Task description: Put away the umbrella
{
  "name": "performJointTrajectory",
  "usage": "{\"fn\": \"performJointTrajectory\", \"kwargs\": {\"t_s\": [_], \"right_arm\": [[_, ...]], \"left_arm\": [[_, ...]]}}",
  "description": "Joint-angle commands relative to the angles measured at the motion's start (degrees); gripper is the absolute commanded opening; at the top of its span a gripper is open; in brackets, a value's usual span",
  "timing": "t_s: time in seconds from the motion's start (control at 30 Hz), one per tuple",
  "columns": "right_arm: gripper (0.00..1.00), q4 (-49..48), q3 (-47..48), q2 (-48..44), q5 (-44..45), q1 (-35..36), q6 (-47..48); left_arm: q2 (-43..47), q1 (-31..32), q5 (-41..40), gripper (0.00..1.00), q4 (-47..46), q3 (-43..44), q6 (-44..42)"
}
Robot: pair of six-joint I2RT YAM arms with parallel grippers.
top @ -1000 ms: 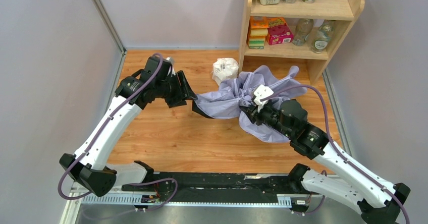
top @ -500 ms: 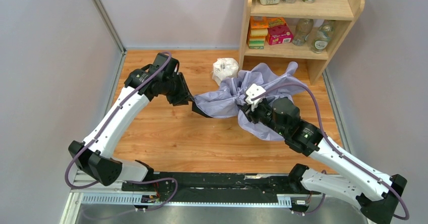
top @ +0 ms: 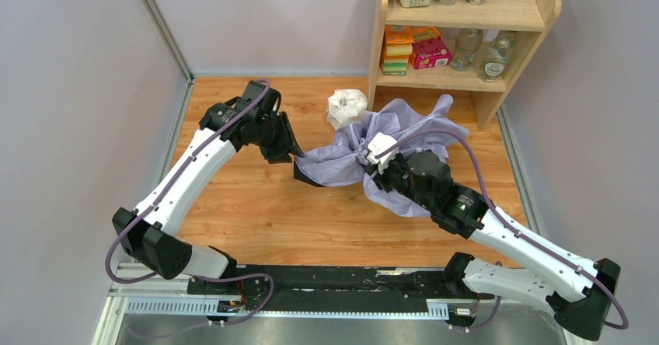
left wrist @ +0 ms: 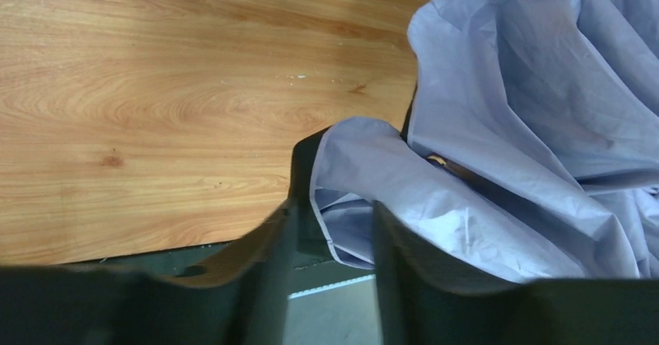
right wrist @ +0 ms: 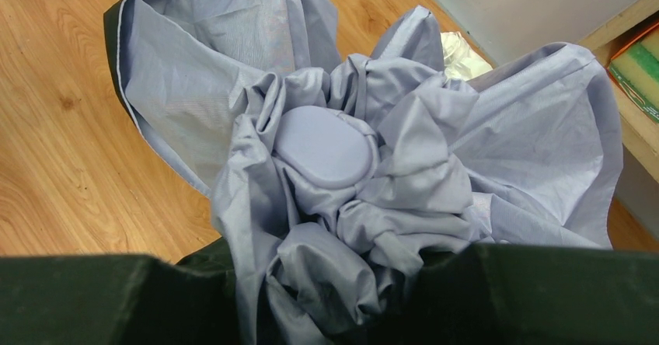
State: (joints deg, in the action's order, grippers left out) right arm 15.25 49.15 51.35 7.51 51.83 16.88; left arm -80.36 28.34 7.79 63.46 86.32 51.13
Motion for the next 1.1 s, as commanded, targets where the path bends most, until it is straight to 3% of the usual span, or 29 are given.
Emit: {"fn": "performJointTrajectory", "kwargs": {"t_s": [0.0,0.13,0.33,0.53,0.57,0.7,0.77,0.8,0.83,0.87,0.93,1.07], "right_arm": [[0.00,-4.4,3.7,-0.1,2.4,0.5,2.0],[0.00,-4.5,4.5,0.4,3.0,0.5,2.4],[0.00,-4.9,5.2,0.7,3.2,0.7,2.7],[0.00,-5.0,5.5,0.9,3.7,1.3,2.5],[0.00,-5.1,5.3,0.9,3.9,1.3,2.5],[0.00,-6.3,4.9,1.6,9.7,1.1,-1.2],[0.00,-6.5,5.3,2.6,11.4,0.5,-6.5],[0.00,-6.4,5.3,3.0,11.3,0.5,-9.6],[0.00,-7.1,5.1,3.1,10.8,0.4,-12.8],[0.00,-7.9,4.6,3.1,8.6,0.1,-15.7],[0.00,-9.8,3.2,1.7,0.8,-1.9,-20.3],[0.00,-13.7,-0.9,-3.9,-21.4,-8.5,-21.1]], "left_arm": [[0.6,0.0,2.0,0.40,-0.3,-0.8,2.6],[0.6,0.3,2.3,0.33,-0.2,-3.3,2.7],[-0.9,0.4,1.5,0.33,1.2,-2.8,1.5],[-1.6,0.4,-0.2,0.10,0.5,-0.1,-0.2],[-1.6,0.4,-0.8,0.01,0.6,0.2,-0.3],[1.7,0.3,0.4,0.00,-4.5,-0.2,-1.6],[7.2,0.2,8.2,0.00,-18.0,-6.3,-3.1],[9.0,0.2,13.7,0.00,-32.6,-13.3,-2.3],[12.8,0.2,16.1,0.00,-39.7,-16.6,0.6],[14.2,0.1,18.4,0.00,-54.8,-22.8,1.7],[17.3,0.0,20.3,0.00,-69.1,-26.9,1.3],[23.1,-0.2,25.3,0.00,-80.4,-28.8,-7.4]]}}
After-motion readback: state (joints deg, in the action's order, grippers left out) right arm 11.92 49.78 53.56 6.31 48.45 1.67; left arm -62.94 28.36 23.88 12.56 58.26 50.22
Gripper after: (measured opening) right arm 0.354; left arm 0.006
